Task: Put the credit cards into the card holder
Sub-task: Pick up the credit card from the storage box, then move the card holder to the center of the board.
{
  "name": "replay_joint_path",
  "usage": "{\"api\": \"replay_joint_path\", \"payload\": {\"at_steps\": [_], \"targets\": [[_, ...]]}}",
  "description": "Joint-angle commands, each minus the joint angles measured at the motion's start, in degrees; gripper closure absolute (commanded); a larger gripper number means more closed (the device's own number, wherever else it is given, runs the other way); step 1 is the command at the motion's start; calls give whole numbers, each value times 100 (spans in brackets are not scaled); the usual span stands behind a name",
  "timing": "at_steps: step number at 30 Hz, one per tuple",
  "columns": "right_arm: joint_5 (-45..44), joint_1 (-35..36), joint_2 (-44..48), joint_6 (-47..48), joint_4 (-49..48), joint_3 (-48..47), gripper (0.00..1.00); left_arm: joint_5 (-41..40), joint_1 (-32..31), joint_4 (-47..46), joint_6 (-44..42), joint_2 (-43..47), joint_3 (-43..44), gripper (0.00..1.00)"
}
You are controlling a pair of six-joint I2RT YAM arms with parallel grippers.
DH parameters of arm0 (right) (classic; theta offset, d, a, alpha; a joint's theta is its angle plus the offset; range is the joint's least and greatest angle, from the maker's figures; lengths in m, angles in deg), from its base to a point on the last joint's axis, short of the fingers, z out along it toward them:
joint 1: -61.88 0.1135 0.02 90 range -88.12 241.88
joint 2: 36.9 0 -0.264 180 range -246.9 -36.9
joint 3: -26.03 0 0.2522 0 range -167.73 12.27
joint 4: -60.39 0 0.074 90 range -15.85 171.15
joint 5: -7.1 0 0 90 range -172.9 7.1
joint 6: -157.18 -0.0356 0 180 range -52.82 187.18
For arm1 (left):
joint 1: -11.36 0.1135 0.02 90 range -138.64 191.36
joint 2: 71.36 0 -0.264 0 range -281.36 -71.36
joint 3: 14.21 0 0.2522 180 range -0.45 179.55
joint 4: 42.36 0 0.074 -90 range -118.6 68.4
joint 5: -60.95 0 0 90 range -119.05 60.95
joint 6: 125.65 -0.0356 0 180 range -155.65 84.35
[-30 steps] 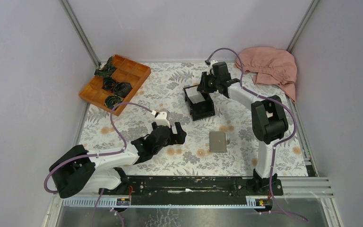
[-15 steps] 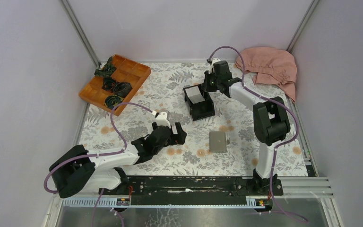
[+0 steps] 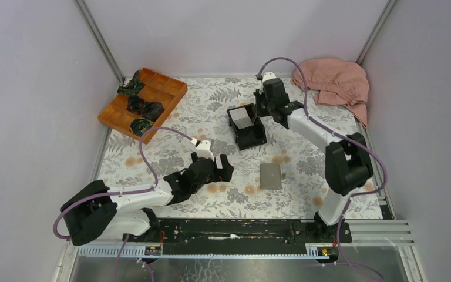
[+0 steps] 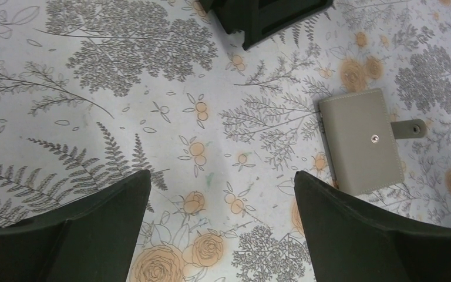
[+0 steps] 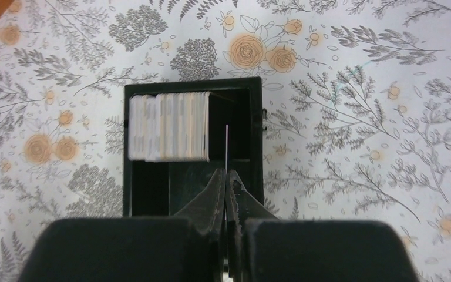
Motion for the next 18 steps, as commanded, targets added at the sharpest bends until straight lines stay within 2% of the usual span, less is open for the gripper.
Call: {"api": "replay_joint_path", "payload": {"at_steps": [1, 9, 18], "targets": [[-663, 216, 1027, 98, -19, 320, 100, -40, -205, -412, -329, 137, 240, 2], [-1396, 475, 2471, -276, 235, 1272, 100, 130, -995, -512, -948, -379, 757, 2], [-2198, 483, 3911, -619, 618, 1944, 100, 289, -1560, -547, -1182, -2003, 1880, 2]]}}
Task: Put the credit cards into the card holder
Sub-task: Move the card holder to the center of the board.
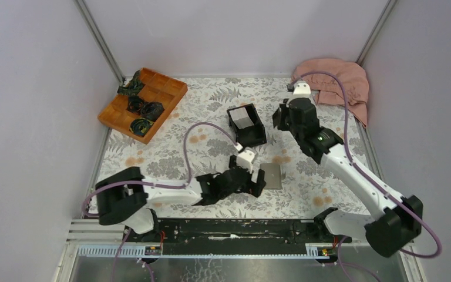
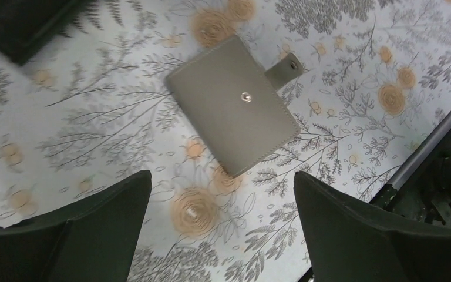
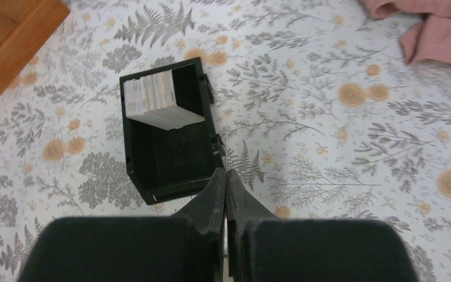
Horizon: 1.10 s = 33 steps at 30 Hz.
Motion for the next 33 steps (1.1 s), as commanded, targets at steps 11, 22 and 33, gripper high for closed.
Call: {"api": "replay_joint_path", "payload": {"at_steps": [11, 22, 33], "targets": [[-981, 24, 1209, -257, 409, 244, 100, -49, -536, 108, -427, -2323, 2173, 3], [-912, 19, 1414, -252, 369, 373, 100, -1300, -534, 1164, 270, -3126, 2847, 6], [-750, 20, 1383, -303, 236, 557, 100, -2075, -489, 2018, 1012, -3481, 3109, 11]]}}
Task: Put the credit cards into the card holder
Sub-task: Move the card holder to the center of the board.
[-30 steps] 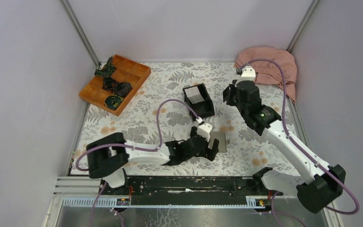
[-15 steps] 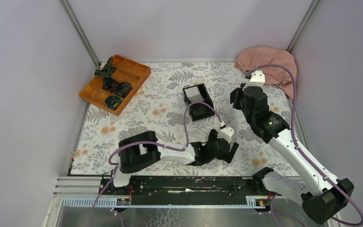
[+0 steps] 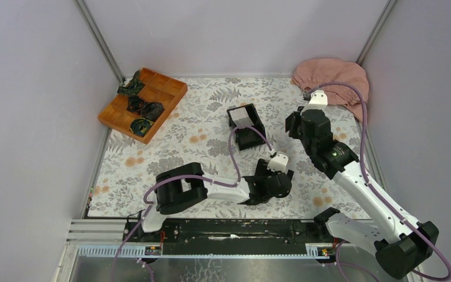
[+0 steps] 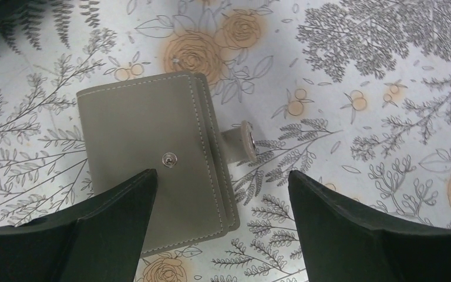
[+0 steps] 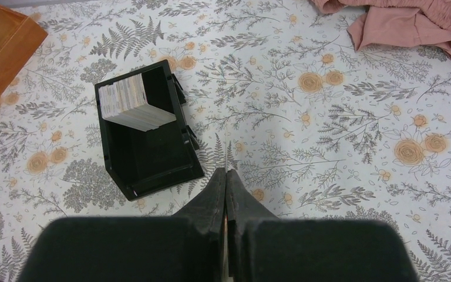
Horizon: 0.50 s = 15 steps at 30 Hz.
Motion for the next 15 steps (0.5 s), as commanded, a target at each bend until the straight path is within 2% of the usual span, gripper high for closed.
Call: {"api": "replay_joint_path", "payload": {"at_steps": [1, 9, 15], "targets": [[-4, 24, 95, -82, -212, 13, 100, -563, 46, 903, 728, -220, -18, 11], [139, 19, 125, -94, -264, 87, 100, -1043, 119, 1734, 2073, -149, -268, 10], [300, 19, 138, -88, -282, 176, 100, -1079, 396, 1919, 3104, 66, -807, 8]]}}
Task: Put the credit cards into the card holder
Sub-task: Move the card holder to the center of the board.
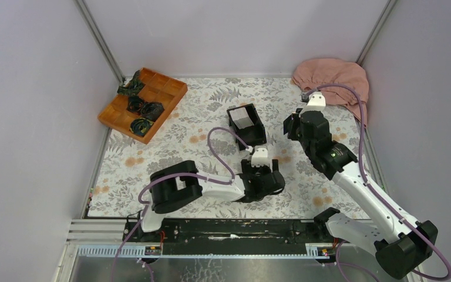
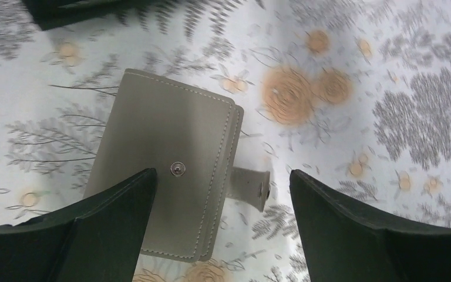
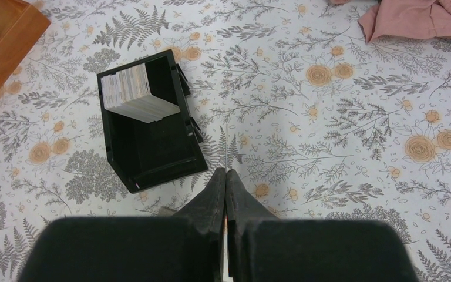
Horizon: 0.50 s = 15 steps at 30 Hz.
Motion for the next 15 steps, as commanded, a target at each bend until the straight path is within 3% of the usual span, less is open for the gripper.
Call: {"api": "replay_joint_path", "payload": {"at_steps": [1, 15], "targets": [[159, 19, 147, -62, -235, 56, 100, -2, 324, 1140, 1260, -48, -736, 8], [485, 24, 288, -104, -29, 202, 100, -52, 630, 1340, 3034, 279, -880, 5]]}}
